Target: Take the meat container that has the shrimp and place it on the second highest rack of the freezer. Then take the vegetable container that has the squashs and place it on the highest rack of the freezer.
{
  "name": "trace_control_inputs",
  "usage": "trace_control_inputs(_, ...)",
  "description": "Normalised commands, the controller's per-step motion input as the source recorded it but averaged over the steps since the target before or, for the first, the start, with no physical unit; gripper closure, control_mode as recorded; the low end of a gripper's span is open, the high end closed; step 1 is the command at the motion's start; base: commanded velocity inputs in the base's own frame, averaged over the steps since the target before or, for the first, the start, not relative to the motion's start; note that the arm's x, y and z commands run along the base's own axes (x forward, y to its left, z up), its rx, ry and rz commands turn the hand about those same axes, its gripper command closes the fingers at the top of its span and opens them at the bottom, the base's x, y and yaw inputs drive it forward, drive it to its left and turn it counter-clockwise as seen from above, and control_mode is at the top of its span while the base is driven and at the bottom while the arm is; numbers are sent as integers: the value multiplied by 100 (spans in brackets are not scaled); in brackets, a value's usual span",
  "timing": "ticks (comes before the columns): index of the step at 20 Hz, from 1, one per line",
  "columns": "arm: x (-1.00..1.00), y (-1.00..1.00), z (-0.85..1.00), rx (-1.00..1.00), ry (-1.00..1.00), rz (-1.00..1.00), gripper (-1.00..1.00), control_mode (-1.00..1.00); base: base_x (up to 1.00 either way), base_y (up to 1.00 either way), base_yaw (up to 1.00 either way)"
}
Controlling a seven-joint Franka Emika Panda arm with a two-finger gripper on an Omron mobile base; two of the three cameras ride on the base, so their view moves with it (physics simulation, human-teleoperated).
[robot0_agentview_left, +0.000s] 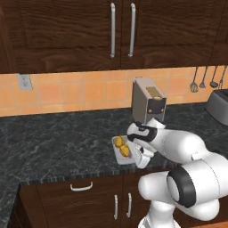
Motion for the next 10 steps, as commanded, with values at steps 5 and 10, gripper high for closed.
trace_control_inputs(5,-77,-5,-98,7,-6,0,100,-100,0,0,0)
trace_control_inputs(10,-61,-14,-82,17,-1,0,100,-100,0,0,0)
